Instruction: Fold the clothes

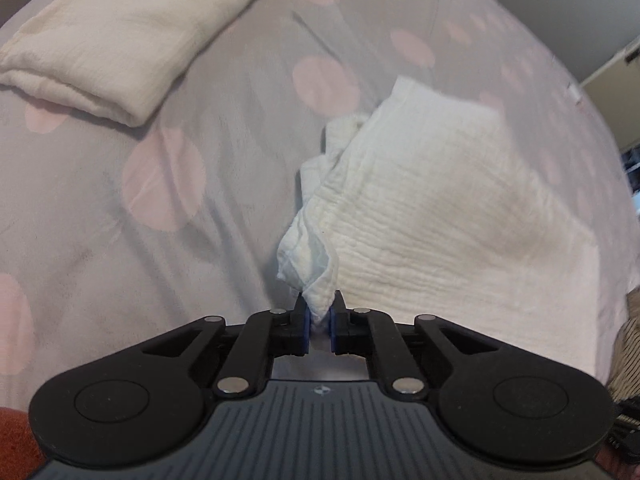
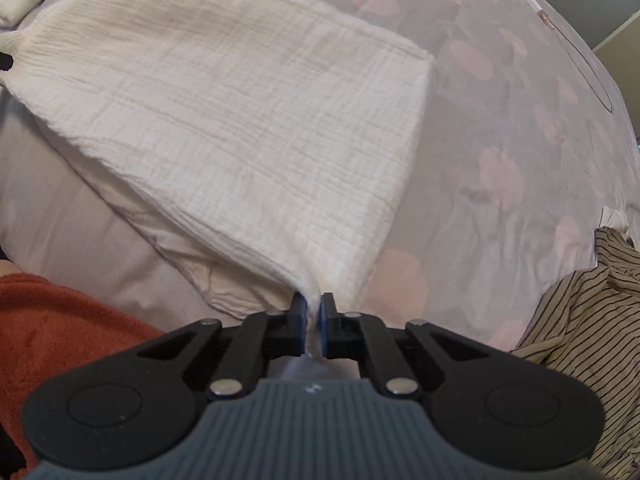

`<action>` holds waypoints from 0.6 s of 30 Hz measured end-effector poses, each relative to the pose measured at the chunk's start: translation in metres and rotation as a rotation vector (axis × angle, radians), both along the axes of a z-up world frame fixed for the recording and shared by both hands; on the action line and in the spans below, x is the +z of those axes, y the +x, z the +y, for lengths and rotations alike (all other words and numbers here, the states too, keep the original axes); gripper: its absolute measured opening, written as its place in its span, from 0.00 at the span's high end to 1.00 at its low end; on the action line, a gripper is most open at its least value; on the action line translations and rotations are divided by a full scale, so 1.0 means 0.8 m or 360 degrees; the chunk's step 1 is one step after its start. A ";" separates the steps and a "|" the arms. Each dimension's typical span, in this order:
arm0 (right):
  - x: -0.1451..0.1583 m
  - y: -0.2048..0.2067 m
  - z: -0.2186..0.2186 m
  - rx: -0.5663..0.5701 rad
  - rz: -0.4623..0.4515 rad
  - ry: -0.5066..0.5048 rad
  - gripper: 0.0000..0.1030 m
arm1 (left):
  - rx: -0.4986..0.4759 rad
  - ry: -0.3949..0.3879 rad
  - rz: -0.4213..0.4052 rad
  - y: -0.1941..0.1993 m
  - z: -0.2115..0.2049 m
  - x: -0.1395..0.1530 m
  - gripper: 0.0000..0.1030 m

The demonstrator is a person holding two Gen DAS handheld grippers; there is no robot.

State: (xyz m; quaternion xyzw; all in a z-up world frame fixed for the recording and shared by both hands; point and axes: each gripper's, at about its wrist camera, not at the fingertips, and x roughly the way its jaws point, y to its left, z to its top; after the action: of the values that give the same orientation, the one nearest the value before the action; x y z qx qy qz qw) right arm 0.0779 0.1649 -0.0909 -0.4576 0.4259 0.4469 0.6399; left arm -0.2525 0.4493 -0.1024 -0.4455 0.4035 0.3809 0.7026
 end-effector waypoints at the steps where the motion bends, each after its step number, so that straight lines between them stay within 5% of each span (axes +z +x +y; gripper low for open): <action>1: -0.001 0.001 -0.001 -0.0006 -0.0003 -0.0001 0.91 | -0.0016 -0.0005 0.0039 0.004 0.000 -0.003 0.84; 8: 0.021 0.013 -0.022 -0.0149 0.0033 0.0173 0.74 | 0.0028 0.0066 -0.0006 -0.002 0.003 0.011 0.49; 15: 0.041 0.022 -0.026 -0.0356 0.0096 0.0444 0.73 | 0.0001 0.0230 -0.0026 0.017 0.014 0.032 0.48; 18: 0.034 0.026 -0.010 -0.0381 0.0091 0.0426 0.72 | -0.0010 0.0301 -0.0035 0.026 0.018 0.042 0.48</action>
State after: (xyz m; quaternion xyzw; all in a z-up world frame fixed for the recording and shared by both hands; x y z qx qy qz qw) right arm 0.0984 0.1573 -0.0634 -0.3016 0.4321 0.4329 0.7314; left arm -0.2321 0.4640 -0.0691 -0.3800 0.3595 0.4102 0.7471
